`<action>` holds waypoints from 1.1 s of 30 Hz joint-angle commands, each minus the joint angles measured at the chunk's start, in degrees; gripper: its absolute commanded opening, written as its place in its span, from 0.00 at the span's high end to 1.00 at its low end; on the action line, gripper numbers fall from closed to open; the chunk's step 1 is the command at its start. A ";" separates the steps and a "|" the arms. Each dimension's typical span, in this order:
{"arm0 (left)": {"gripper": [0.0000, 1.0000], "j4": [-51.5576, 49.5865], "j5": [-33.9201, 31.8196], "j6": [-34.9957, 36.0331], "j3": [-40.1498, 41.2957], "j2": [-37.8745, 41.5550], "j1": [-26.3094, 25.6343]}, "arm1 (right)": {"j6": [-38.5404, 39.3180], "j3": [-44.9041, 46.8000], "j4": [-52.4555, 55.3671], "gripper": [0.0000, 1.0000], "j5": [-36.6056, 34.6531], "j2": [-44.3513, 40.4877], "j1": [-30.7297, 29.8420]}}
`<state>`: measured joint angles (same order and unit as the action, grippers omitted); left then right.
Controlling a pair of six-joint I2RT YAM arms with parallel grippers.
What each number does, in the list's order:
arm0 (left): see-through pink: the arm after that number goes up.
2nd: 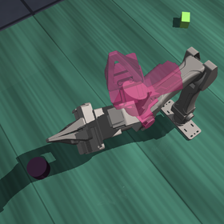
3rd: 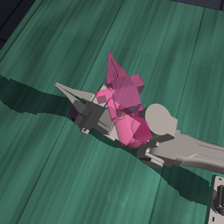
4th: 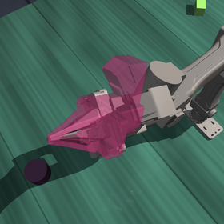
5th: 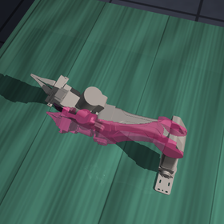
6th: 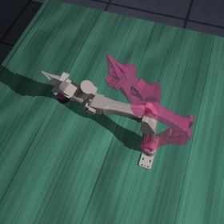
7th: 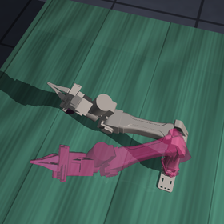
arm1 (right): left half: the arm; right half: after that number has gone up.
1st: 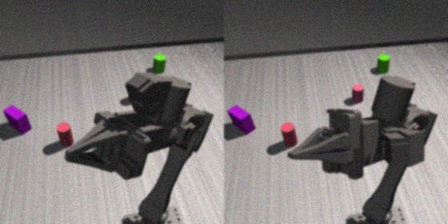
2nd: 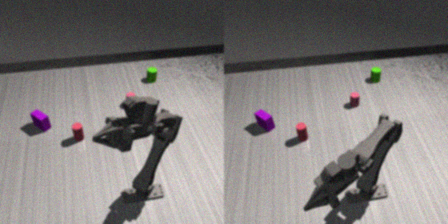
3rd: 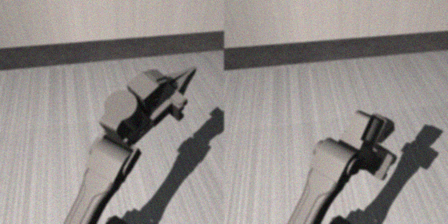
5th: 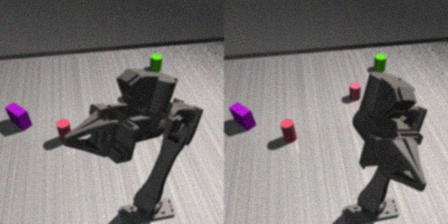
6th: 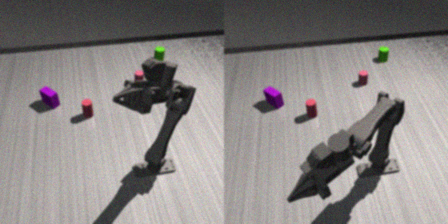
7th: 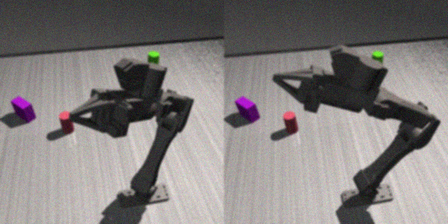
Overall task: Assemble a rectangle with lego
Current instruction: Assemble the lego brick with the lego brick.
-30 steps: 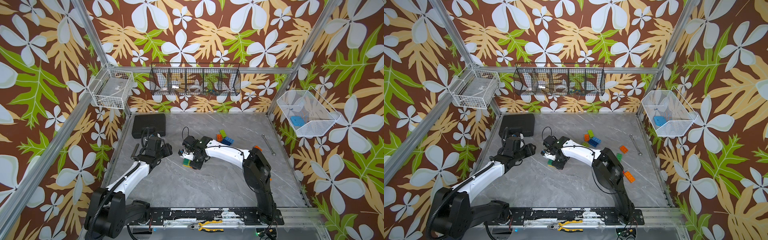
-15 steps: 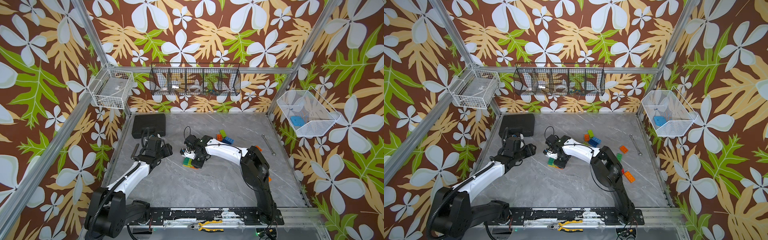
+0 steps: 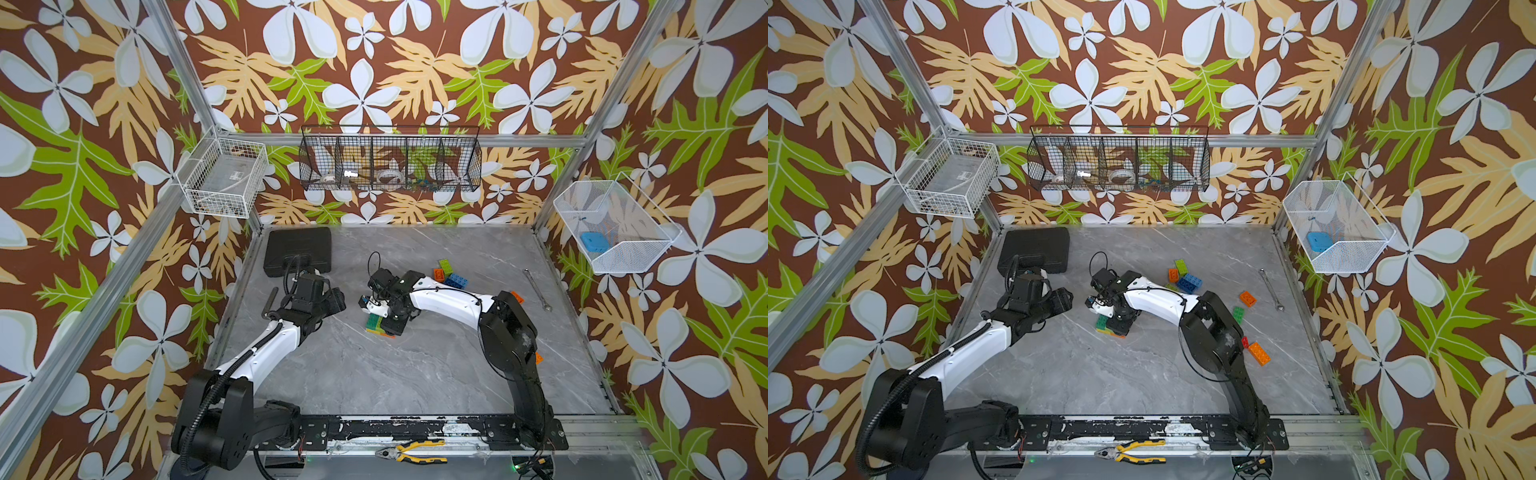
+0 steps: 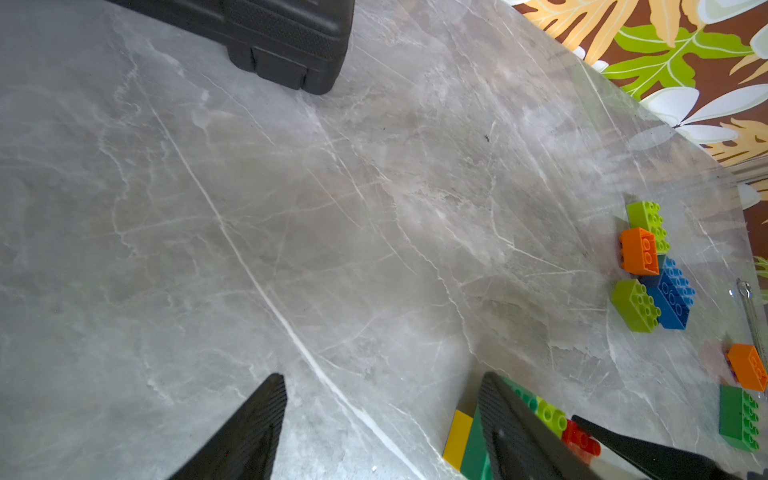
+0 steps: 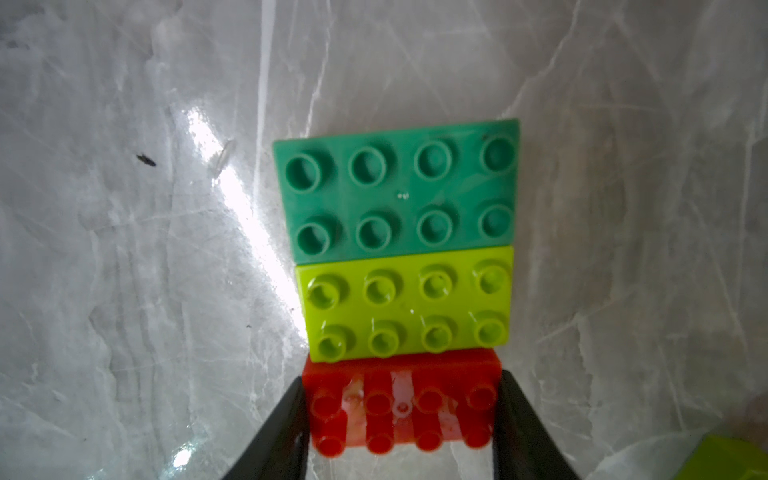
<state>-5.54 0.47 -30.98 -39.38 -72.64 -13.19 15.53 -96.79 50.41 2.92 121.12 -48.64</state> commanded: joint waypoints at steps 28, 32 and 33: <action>0.24 -3.01 0.69 2.02 -2.20 1.17 0.10 | 0.58 0.15 2.13 0.66 -1.16 3.88 0.03; 0.24 -2.94 0.56 2.07 -2.28 1.19 0.10 | 0.29 0.64 2.04 0.67 -0.99 3.99 -0.04; 0.24 -2.88 0.74 1.98 -2.28 1.10 0.14 | 0.21 0.73 2.04 0.68 -0.91 4.15 0.01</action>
<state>-8.21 1.52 -29.63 -41.25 -71.64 -13.19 16.10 -97.21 50.17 1.87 123.39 -48.71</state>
